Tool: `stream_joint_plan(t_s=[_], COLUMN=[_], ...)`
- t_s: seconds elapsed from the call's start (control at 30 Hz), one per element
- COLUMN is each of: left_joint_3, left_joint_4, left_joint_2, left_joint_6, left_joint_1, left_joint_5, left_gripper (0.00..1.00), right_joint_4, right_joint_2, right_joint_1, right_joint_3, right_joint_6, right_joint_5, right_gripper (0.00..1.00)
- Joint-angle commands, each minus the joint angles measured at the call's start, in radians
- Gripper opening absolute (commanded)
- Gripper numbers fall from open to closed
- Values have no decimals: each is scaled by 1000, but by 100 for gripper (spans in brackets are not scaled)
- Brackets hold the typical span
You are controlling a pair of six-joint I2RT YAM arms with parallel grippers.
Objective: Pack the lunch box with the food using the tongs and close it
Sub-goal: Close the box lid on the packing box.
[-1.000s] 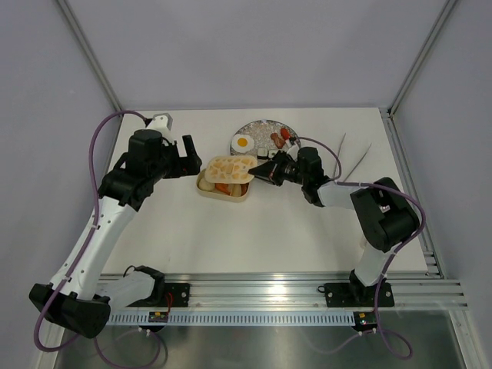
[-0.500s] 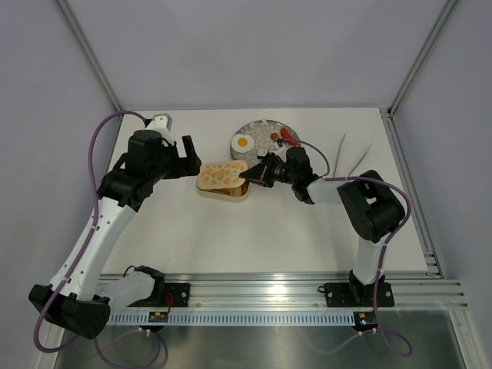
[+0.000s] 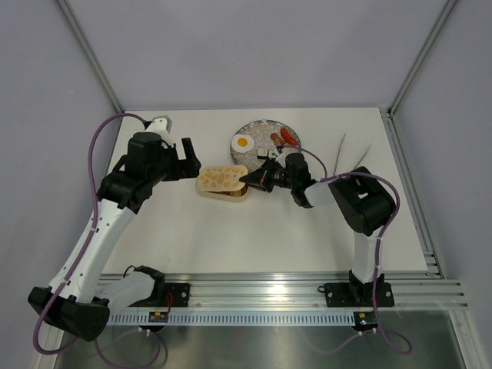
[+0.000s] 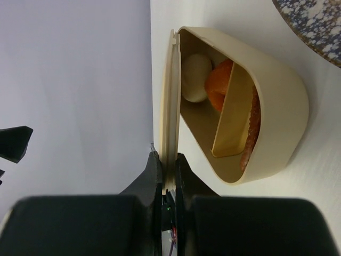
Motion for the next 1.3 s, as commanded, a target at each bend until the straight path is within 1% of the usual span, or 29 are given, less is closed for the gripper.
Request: stream_joint_plan(t_s=[0.0,0.37,0.47,0.6,0.63,0.7,0.73,0.8,0.83,0.93,0.97,1.0,1.13,1.27], left_joint_3=[-2,-1,-2,-2,-2,-1,2,5,5,7,4,1,5,-7], left_joint_4=[30,32,33,35,35,38,38,42,42,50,53,61,65,98], left_joint_2=[-22,-15,-13,-5,-1,2,7,12,15,27,33,47,114,182], left_joint_6=[9,9,9,6,4,3,1,0,-2,-7,-10,-16,-54,-108], left_joint_1=[5,7,5,5,5,5,5,5,5,5,7,7,21,89], left_joint_5=[7,15,16,28,28,30,31,33,34,30,28,25,2,36], left_gripper=[99,99,99,99,99,99,99,99,99,99,99,99,99,99], right_joint_4=[76,64,7,-87,-108,-179,-203,-272,-292,-390,-415,-470,-574,-711], right_joint_2=[23,67,66,29,21,-3,-11,-34,-41,-71,-77,-89,-129,-182], right_joint_1=[5,3,2,2,2,2,2,2,2,3,2,2,2,3], right_joint_3=[-7,-7,-1,11,15,28,33,44,48,74,91,102,139,162], right_joint_6=[16,2,-23,-73,-84,-125,-138,-173,-184,-230,-243,-269,-323,-386], right_joint_5=[-26,-19,-15,0,5,10,17,27,31,43,48,50,79,134], right_gripper=[0,0,1,15,20,28,34,39,47,59,66,68,70,70])
